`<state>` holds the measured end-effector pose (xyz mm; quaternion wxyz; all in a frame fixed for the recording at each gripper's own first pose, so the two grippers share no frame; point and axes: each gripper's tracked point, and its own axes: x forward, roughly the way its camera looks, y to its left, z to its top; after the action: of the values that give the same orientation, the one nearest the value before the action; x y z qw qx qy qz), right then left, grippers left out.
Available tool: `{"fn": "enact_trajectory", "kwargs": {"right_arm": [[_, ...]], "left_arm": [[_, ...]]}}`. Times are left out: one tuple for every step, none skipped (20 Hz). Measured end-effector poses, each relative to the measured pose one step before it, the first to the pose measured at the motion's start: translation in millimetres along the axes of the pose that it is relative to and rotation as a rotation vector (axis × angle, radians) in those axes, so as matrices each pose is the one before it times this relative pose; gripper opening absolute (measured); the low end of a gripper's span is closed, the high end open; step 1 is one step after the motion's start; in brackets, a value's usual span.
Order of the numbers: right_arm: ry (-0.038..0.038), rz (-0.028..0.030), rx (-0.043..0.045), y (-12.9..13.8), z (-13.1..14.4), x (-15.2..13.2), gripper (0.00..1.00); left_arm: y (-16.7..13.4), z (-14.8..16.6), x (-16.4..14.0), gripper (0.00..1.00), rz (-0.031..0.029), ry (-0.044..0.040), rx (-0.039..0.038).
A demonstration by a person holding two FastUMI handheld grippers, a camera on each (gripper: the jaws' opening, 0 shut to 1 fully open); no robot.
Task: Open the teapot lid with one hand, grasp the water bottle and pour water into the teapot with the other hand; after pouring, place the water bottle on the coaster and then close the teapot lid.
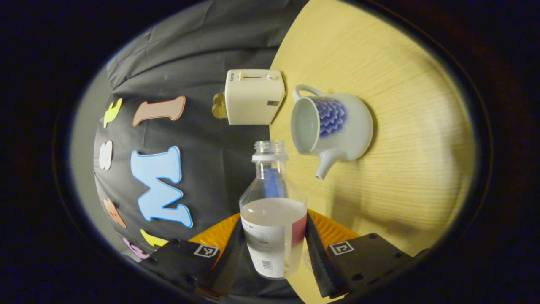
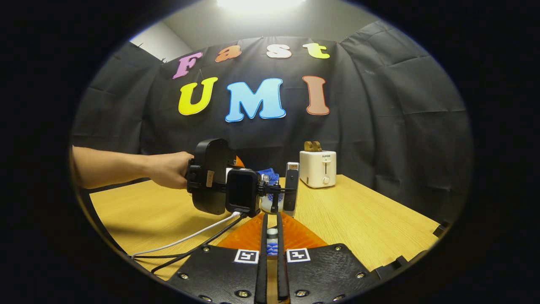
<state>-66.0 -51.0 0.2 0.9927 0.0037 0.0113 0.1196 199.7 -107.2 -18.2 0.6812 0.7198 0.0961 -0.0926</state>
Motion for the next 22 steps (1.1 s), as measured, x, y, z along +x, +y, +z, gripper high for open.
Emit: {"fn": "enact_trajectory", "kwargs": {"right_arm": [[0.00084, 0.00019, 0.00169, -0.52, -0.18, 0.58, 0.1], [0.00154, 0.00055, 0.00214, -0.14, -0.06, -0.06, 0.1], [0.00161, 0.00093, 0.00378, 0.02, -1.15, 0.04, 0.1], [-0.00025, 0.00142, 0.0048, -0.45, -0.68, -0.51, 0.1], [0.0003, -0.00149, -0.00005, -0.53, 0.3, -0.25, 0.1], [-0.00027, -0.00163, -0.00197, -0.37, 0.33, 0.02, 0.1], [-0.00093, -0.00177, 0.00011, -0.75, -0.48, -0.56, 0.1], [0.00015, -0.00005, 0.00168, -1.11, -0.54, 0.32, 0.1], [0.00087, -0.00124, 0.00012, -1.02, 0.05, 0.34, 0.1], [-0.00053, -0.00234, 0.00124, -1.23, 0.18, -0.63, 0.1], [-0.00094, -0.00066, 0.0036, -0.96, 0.53, 0.0, 0.1], [0.00075, -0.00043, 0.00316, -0.83, -0.43, 0.26, 0.1], [0.00225, -0.00117, -0.00128, -0.66, -0.96, 0.59, 0.1], [0.00058, 0.00016, -0.00055, 0.07, -1.07, -0.19, 0.1], [0.00044, -0.00002, 0.00084, -0.13, 0.32, -0.2, 0.1], [0.00044, -0.00045, -0.00061, -0.59, -0.43, -0.08, 0.1], [0.00038, -0.0009, 0.00022, -0.49, -0.14, -0.15, 0.1], [-0.00114, 0.00028, 0.00018, -0.35, 0.17, -0.03, 0.1], [0.00009, -0.00065, -0.00021, 0.13, 0.13, -0.1, 0.1], [-0.00128, 0.0001, 0.00114, -0.21, 0.42, 0.3, 0.1], [-0.00018, 0.00008, 0.00122, 0.03, 0.71, -0.19, 0.1], [0.00021, 0.0006, 0.00032, -0.25, 0.25, -0.15, 0.1]], "left_arm": [[2.45, 0.88, 1.88, 0.87, 0.00213, -0.00188, 0.02153], [2.66, 0.34, 0.13, 0.87, 0.00584, -0.00019, 0.01715], [0.96, 0.65, 0.27, 0.87, -0.00046, 0.00279, 0.02263], [0.05, 0.93, 0.05, 0.87, -0.00975, 0.00254, 0.03159], [-1.48, 0.38, 0.13, 0.87, -0.01555, 0.00229, 0.01736], [-0.96, 1.12, 0.54, 0.87, -0.013, 0.00179, 0.02008], [-0.39, 0.85, 1.43, 0.87, -0.00422, 0.00286, 0.02066], [1.52, -0.35, 0.92, 0.87, 0.00322, 0.00367, 0.01893], [1.8, 0.56, 0.5, 0.87, 0.00258, 0.00049, 0.01838], [1.38, 0.27, -0.45, 0.87, 0.00085, -0.00048, 0.01324], [0.64, -0.43, -1.25, 0.87, -0.00135, 0.00227, 0.00919], [1.72, 0.51, 0.6, 0.87, 0.00032, -0.00063, 0.00887], [0.95, -0.04, -0.43, 0.87, -0.00044, 0.00206, 0.0122], [2.66, -0.28, -0.89, 0.87, 0.00327, 0.00203, 0.01424], [2.08, 0.14, -0.46, 0.87, 0.00578, 0.00237, 0.01413], [1.74, 0.02, -0.54, 0.87, 0.00514, 0.00299, 0.01453], [3.72, -0.86, -1.36, 0.87, 0.00577, 0.00017, 0.01293], [0.74, -0.39, -0.52, 0.87, -0.00188, 0.00311, 0.01208], [1.77, -0.38, 0.04, 0.87, -0.00061, 0.00029, 0.01398], [2.83, 0.22, -0.27, 0.87, 0.00265, -0.00145, 0.01801], [2.94, -0.64, -0.28, 0.87, 0.00524, 0.00234, 0.02124], [2.81, -0.66, -0.77, 0.87, 0.00587, 0.00198, 0.01628]]}}
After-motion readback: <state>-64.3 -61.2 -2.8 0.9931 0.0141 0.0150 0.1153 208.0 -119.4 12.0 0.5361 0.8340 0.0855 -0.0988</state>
